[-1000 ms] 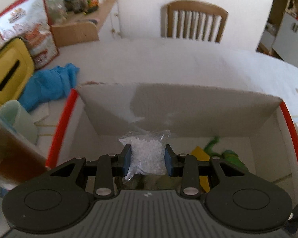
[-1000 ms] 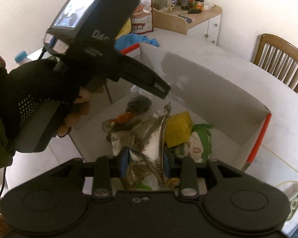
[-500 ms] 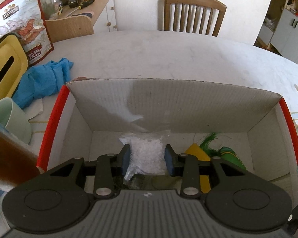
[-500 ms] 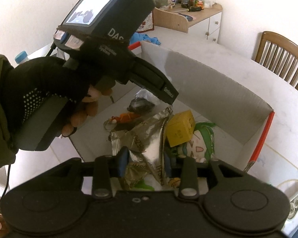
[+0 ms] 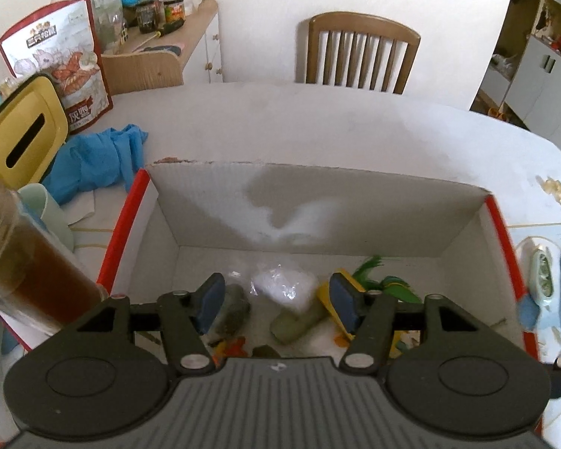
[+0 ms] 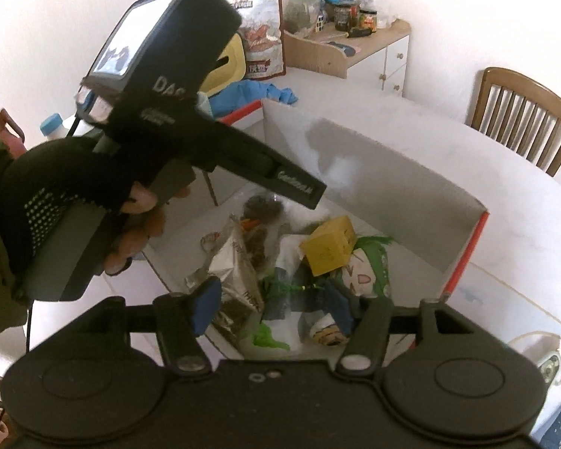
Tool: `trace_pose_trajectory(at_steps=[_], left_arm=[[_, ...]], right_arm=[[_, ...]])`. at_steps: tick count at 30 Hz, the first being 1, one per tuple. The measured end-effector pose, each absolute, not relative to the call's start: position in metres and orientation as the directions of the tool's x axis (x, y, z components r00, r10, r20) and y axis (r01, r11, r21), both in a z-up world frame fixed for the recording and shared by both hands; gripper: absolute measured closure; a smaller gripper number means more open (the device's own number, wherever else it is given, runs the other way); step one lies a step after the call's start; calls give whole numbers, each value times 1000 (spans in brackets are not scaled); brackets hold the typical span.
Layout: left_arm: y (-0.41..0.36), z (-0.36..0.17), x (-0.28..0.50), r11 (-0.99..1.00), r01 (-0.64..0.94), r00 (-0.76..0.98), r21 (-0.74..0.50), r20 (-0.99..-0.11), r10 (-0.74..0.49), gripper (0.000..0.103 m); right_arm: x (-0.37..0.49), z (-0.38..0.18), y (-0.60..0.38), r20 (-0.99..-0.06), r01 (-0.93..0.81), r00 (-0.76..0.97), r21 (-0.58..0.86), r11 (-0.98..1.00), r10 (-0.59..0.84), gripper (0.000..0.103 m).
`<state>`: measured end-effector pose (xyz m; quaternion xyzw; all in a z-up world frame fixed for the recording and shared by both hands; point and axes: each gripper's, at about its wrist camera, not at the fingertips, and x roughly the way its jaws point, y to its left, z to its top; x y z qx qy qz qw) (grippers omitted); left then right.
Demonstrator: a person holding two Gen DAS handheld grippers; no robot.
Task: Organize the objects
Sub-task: 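Lower both grippers into the box and open them to release both bags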
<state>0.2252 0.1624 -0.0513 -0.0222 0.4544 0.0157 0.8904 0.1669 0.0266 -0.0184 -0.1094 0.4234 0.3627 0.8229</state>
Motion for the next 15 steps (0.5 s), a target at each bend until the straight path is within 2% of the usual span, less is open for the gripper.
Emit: trace_pose_trajectory(at_steps=[5,7,15], left_arm=[[154,-37,213,999,-37,609,-31,-793,-2,42],[149,-30,208,999,-30,618,-36,-786,-10,42],[121,-5,186,999,8,661,-51,-749,-43,42]], right_arm=[[160,-5,16,-757,-685,398,130,717,518,39],[157,-1,10,-746,-680,413,130,722,523,33],[152,18,-22,-710,-652,446,160,742,545,31]])
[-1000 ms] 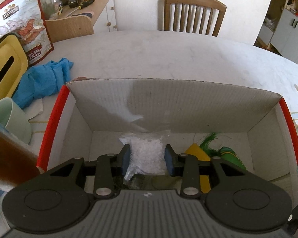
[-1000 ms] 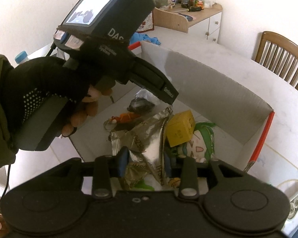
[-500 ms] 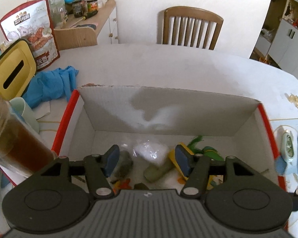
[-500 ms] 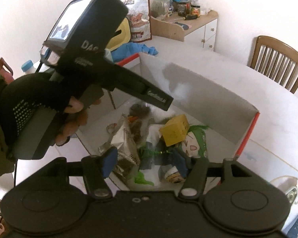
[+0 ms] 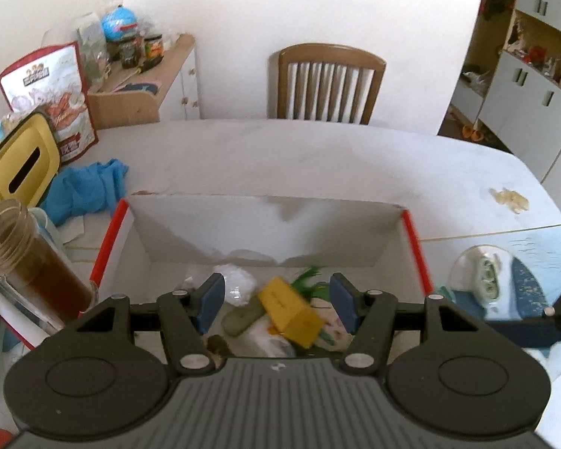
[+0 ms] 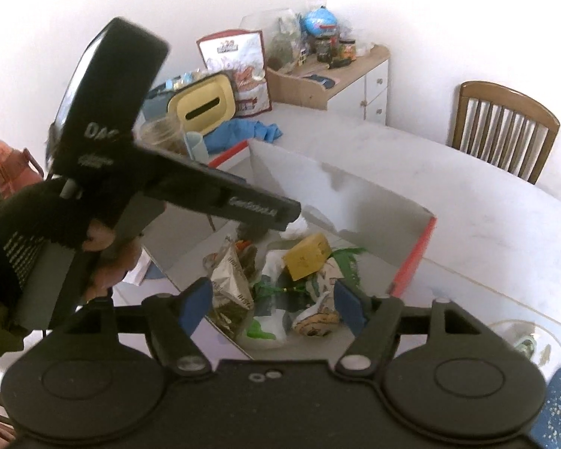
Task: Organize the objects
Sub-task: 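Lower both grippers into the box and open them to release both bags, then move both grippers back from the box to the mat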
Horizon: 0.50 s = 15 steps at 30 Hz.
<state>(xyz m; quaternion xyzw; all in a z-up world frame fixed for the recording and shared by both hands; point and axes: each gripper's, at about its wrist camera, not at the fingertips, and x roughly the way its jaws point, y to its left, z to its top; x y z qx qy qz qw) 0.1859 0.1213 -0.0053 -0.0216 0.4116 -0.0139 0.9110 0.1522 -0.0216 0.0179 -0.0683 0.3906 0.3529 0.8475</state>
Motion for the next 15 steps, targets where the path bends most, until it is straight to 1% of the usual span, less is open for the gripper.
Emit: trace_pose_trajectory(at_steps=[2,4,8,9,10,14,15], left_arm=[[114,0,182,998,17,668,-55,-742,-53,41],[105,5,177,998,28,677,-61,-733,-63,34],[89,13,170,997,42,692,-64,-718,-76,34],[85,15,168,997,44,696,-62,-715,-75,32],[81,17,167,997,45,699,-59,-711,-73,28],[66,23,164,996,48,711,-74,-698,-86,26],[63,24,163,996,48,711,-78,-697,-89,24]], right_arm=[[151,22,-32,-703,-647,452,167,744,550,30],[149,24,-44,-697,-639,461,168,751,549,27],[150,26,-66,-694,-612,480,173,771,537,26],[150,27,-73,-692,-607,484,176,775,535,25],[150,28,-79,-690,-601,490,175,780,533,23],[150,30,-105,-685,-573,519,164,803,511,18],[150,31,-111,-684,-565,527,162,809,505,17]])
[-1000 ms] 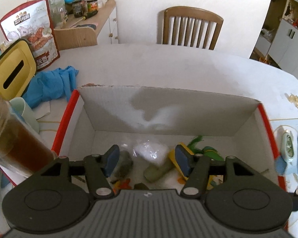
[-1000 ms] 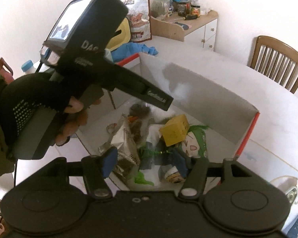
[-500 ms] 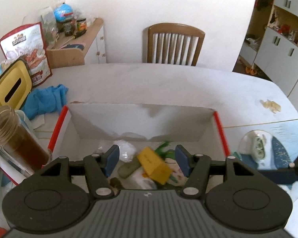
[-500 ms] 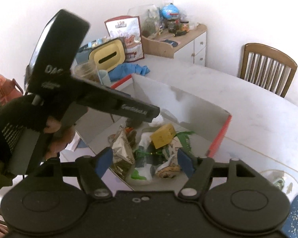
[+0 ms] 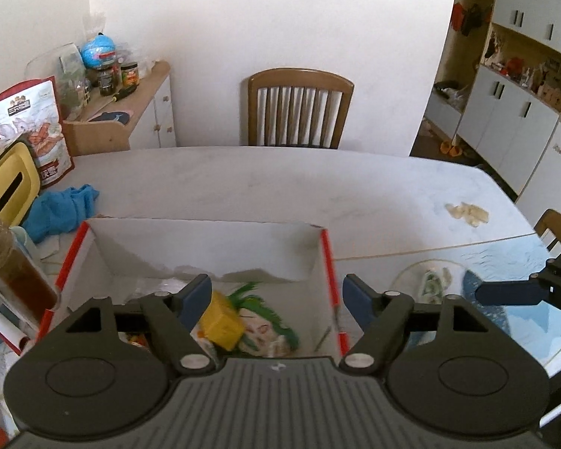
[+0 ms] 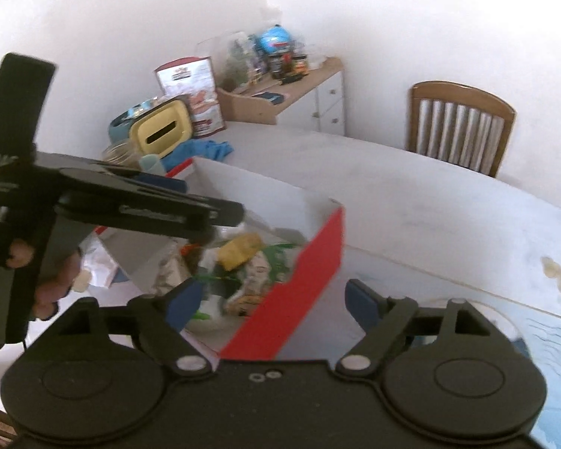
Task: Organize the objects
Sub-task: 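Move both grippers back from the box to the mat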
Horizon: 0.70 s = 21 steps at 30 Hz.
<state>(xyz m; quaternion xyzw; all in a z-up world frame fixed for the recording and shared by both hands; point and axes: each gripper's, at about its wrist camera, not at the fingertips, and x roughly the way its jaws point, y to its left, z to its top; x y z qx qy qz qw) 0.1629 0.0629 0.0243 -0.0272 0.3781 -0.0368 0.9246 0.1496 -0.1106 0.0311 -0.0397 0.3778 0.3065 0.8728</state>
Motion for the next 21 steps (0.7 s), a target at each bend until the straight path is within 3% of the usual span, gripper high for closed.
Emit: trace_pose_trajectory(at_steps=[4,14,18,21], left_arm=[[46,29,160,994,56,720,-89,-686,-102,20],[-3,27,161,986,122,713,-110,-681,-164,16],[-23,20,163,983,141,716,-117,-674,-182,2],[-40,13,166,983,139,716,-117,-674,-181,2]], right_arm=[[152,35,-138,-676,-531,555,161,832,485,12],[168,22,-224,-688,-391,609,174,904,396,11],[178,11,-256,-704,-324,614,187,927,357,11],[187,3,-268,-717,-295,609,192,936,339,11]])
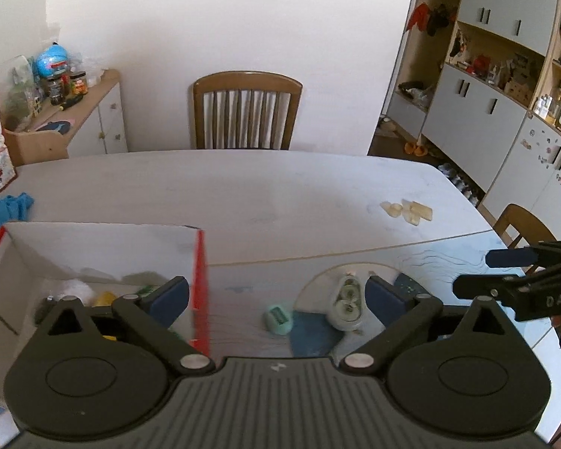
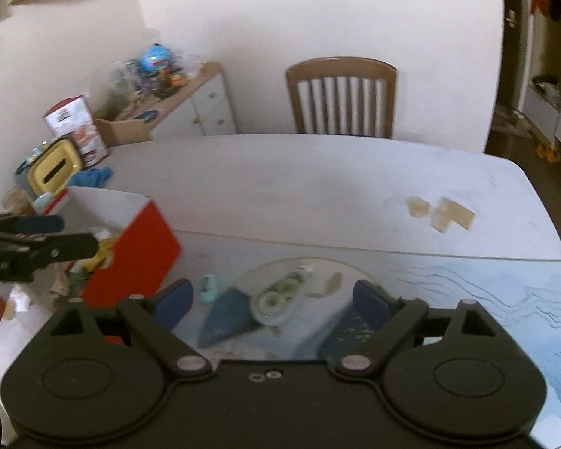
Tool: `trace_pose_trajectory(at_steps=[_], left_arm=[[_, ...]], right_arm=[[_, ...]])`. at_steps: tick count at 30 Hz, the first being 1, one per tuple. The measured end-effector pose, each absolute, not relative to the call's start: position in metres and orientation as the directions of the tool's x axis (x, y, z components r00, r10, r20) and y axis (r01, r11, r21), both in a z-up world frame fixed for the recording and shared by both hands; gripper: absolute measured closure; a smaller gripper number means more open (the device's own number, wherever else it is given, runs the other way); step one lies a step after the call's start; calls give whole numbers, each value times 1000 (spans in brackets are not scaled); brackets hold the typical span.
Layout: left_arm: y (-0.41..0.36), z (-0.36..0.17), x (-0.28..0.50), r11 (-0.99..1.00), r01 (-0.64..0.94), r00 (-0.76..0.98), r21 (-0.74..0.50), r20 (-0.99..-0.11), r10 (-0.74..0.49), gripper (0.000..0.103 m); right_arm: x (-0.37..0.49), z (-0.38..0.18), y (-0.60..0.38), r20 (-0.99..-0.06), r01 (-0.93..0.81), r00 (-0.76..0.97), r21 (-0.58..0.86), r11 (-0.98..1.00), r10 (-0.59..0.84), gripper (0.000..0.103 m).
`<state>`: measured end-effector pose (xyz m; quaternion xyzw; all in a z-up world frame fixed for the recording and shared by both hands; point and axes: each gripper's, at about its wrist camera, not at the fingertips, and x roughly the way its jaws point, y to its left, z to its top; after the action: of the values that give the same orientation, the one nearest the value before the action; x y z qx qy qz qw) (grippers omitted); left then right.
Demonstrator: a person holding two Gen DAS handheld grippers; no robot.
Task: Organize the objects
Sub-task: 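Move both grippers back from the box to the mat, then grasp the teal sharpener with the left gripper while the right grasps the correction tape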
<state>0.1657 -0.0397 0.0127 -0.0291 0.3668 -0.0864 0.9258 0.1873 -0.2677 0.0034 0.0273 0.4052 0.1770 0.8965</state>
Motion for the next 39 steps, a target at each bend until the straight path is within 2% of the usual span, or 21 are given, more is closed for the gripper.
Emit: trace_pose_trajectory(at_steps=[9,18,21,32,36,39], left_arm=[[-92,-35,169,994,113,744,2,-663,-83,2],[-103,-82,187,999,26,741,42,-671,9,2],[-109,-92,189,996,13,764,90,-643,48,2],[-112,-126,211,996,-46,737,80,-670,88,3],[-106,-130,215,997,-72,733,42,-675,81,5],[-103,-134,219,997,-80,725,20,-685,72,18]], right_arm=[[218,-23,-275,-765,-257,561,202,945,316,11],[250,-52,-258,-806,-261,504,201,944,311,11],[260,-62,-249,-818,-264,484,203,943,312,11],[286,-93,-223,-860,-231,433,183,956,269,15],[289,-99,-217,-869,-215,431,164,963,244,18],[289,-101,-214,-872,-189,444,136,973,208,22]])
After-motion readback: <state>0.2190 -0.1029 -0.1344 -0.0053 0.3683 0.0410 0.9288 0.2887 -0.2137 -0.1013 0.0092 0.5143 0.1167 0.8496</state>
